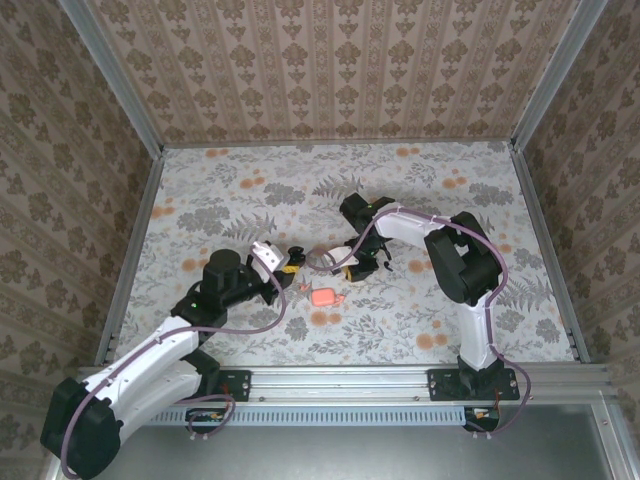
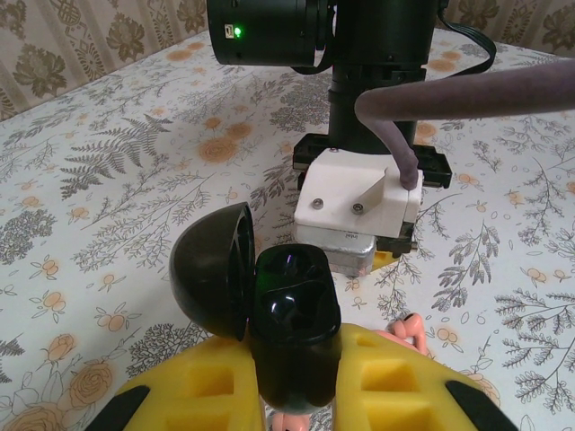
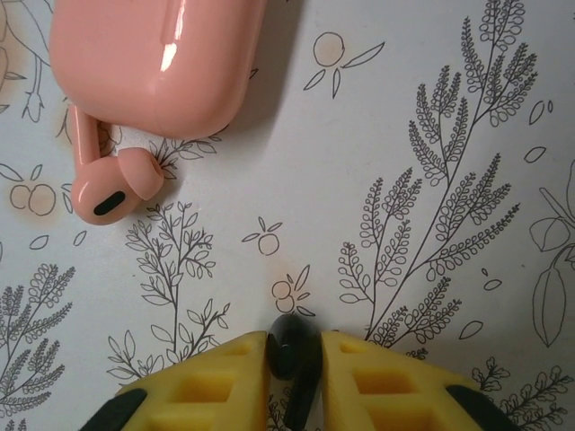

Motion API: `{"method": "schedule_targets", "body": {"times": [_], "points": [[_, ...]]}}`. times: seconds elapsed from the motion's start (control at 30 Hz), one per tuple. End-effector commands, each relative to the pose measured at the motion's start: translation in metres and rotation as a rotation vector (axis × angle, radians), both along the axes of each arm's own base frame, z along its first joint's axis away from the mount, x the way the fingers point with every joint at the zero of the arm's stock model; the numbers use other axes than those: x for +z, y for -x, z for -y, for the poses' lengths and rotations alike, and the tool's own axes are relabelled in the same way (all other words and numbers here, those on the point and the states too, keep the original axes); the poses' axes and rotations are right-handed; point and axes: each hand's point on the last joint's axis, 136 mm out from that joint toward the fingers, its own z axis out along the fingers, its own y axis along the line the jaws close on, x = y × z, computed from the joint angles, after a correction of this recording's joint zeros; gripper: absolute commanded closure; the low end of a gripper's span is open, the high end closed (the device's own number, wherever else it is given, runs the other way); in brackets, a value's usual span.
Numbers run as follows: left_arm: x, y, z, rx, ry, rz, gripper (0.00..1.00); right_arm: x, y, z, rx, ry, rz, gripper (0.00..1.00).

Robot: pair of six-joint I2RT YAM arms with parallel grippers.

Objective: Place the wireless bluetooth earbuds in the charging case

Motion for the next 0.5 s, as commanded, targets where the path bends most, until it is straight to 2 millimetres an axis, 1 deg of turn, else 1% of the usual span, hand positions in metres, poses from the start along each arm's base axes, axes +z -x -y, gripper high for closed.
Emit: {"method": "schedule_targets", "body": {"times": [0.0,0.13,0.27,0.33,0.47], "points": [[0.000,0.001,0.000,-0.003,0.006,-0.010,0.91,-0.002,0.002,-0.001,0.004,0.011,-0.016,0.81],[0.002,0.001,0.001,-0.003,0.012,-0.011,0.91,0.000,0.004,-0.005,-0.024,-0.023,-0.022,0.84],[0.001,-0.001,0.000,0.008,0.020,-0.008,0.91,0.009,0.002,-0.009,-0.087,-0.085,-0.008,0.86],[0.000,-0.002,0.000,0.011,0.022,-0.008,0.91,0.018,0.000,-0.010,-0.134,-0.132,-0.003,0.86],[0.001,-0.007,0.001,0.027,0.042,0.013,0.91,0.050,-0.008,-0.011,-0.257,-0.282,-0.015,0.86]]}}
